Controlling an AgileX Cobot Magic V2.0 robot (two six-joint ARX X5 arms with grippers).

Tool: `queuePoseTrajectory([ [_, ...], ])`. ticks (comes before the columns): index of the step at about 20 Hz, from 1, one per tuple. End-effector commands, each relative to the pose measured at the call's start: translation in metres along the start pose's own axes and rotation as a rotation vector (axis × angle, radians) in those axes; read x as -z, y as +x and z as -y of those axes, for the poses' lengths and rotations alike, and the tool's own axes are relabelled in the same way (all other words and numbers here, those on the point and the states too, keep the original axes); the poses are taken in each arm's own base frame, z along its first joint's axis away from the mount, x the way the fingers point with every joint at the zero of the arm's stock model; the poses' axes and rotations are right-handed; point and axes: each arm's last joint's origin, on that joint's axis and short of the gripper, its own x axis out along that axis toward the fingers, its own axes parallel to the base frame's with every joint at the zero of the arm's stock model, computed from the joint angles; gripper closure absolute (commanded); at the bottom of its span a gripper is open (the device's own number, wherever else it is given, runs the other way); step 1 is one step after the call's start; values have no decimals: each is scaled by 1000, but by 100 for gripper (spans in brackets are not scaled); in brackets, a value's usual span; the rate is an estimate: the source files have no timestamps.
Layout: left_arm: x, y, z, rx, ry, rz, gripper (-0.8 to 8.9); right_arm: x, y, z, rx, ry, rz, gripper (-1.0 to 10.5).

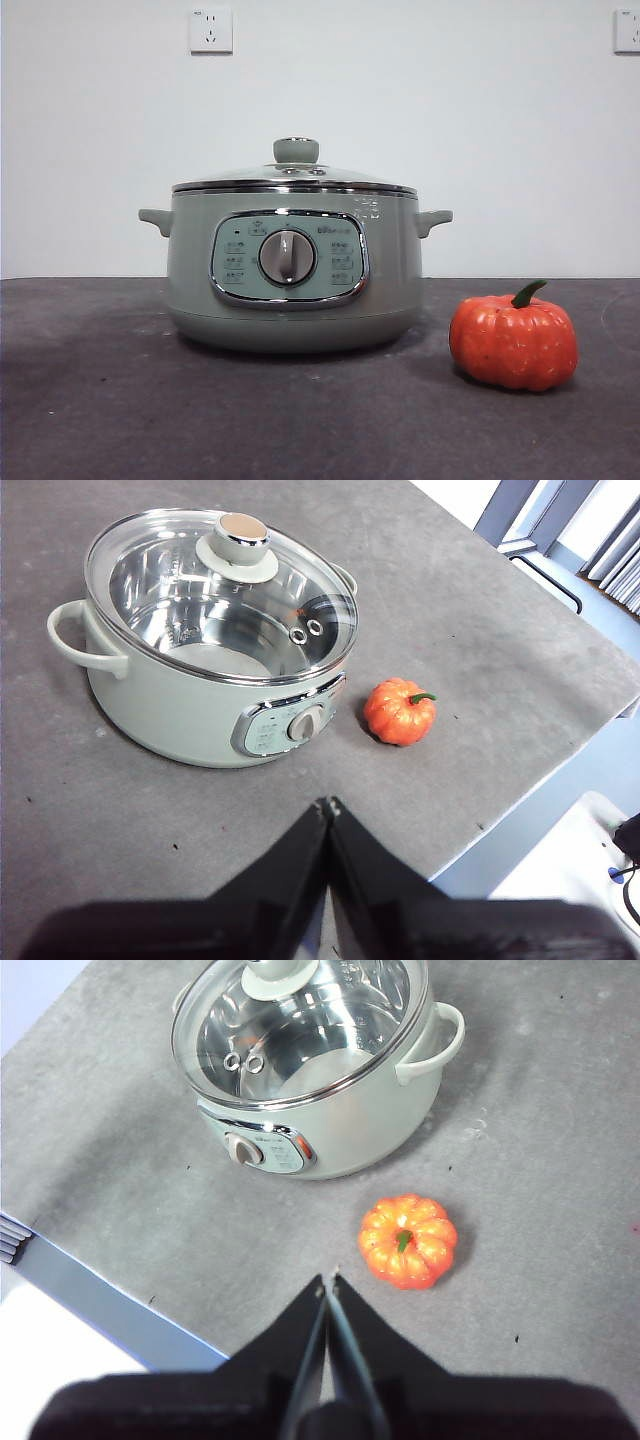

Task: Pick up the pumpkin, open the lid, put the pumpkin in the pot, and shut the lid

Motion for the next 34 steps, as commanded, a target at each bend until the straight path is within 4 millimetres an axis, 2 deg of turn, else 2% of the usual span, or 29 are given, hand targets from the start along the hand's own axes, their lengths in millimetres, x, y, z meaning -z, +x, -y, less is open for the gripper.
queuePoseTrajectory([
  [1,-1,-1,0,-5,23,9,474,-1,-1,-1,-2,-10,4,680],
  [2,-1,-1,0,-5,23,9,203,-1,-1,-1,-1,4,4,431],
  [3,-1,-1,0,-5,23,9,68,-1,-1,-1,-2,5,4,251],
  [4,-1,-1,0,-4,23,9,59,-1,-1,-1,-3,4,4,202],
  [10,-1,-1,0,-4,18,9,59,-1,1,-4,-31,-18,-6,203],
  [13,-1,-1,0,-4,18,9,59,-4,10,-3,-51,-22,-42,204],
  [15,-1,-1,0,-3,18,9,59,-10,22,0,-69,-20,-84,204],
  [18,-1,-1,0,-3,18,9,59,-21,53,8,-50,-17,-179,204],
  [22,-1,-1,0,-3,18,9,59,-31,105,19,-24,-13,-315,204],
  [25,-1,-1,0,-3,18,8,59,-31,143,22,-40,-22,-415,204],
  [28,-1,-1,0,-3,18,9,59,-29,177,22,16,-64,-490,203],
  [34,-1,-1,0,-3,18,9,59,-20,222,28,75,-90,-578,203],
])
